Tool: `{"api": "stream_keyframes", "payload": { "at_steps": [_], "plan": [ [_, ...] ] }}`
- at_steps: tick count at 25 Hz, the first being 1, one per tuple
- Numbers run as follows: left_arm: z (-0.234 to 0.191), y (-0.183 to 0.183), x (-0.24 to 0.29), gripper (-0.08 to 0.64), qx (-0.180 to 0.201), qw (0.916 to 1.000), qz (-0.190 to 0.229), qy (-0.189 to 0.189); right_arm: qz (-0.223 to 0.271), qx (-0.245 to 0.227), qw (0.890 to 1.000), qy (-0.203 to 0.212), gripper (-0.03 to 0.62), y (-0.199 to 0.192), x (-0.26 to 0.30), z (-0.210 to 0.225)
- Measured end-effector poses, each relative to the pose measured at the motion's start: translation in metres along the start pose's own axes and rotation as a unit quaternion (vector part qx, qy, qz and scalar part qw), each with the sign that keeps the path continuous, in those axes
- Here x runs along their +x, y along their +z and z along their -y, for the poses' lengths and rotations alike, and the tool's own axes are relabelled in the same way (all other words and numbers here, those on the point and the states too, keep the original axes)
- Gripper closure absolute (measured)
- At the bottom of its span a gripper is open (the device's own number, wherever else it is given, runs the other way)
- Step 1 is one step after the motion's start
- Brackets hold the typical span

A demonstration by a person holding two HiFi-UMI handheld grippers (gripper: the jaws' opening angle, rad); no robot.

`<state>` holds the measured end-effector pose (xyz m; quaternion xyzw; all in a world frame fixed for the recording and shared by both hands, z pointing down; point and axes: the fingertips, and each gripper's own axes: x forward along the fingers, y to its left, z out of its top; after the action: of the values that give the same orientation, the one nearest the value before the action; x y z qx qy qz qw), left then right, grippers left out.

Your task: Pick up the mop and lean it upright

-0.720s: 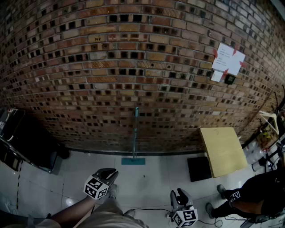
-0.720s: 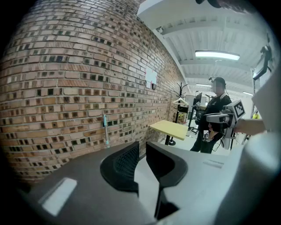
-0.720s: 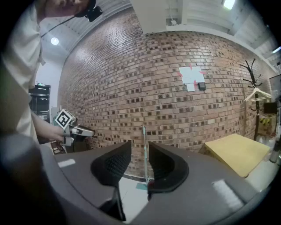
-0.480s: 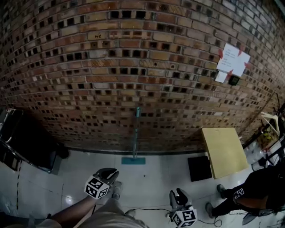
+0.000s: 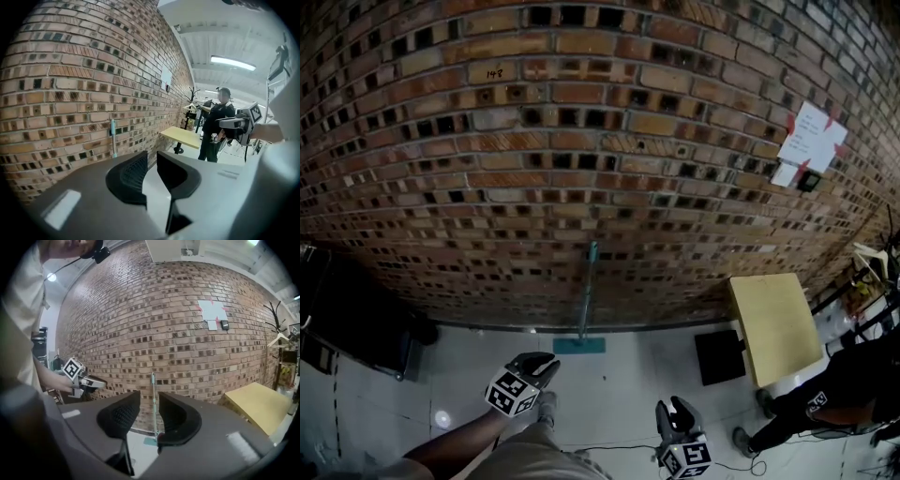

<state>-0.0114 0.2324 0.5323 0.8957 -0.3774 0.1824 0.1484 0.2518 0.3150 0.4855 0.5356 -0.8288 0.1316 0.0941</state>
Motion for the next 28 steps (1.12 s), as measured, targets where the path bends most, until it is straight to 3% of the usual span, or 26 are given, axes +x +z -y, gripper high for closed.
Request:
{"api": "stream_keyframes", "payload": {
  "at_steps": [15,22,28],
  "plan": [
    [-0.138,0.035,0.046,0.474,0.020,0.9982,0.002,-0.056,0.007,-0.022,0.999,-0.035,0.460,0.062,0.144,-0.029],
    [-0.165,0.040,0.067,0.472,0.034,0.9968,-0.001,-0.072,0.016,-0.025,0.999,-0.041,0.460,0.071,0.173,-0.038],
    [-0.164,0.035,0.083,0.472,0.036,0.9958,-0.011,-0.084,0.012,-0.026,0.999,-0.047,0.460,0.074,0.179,-0.036]
  ]
}}
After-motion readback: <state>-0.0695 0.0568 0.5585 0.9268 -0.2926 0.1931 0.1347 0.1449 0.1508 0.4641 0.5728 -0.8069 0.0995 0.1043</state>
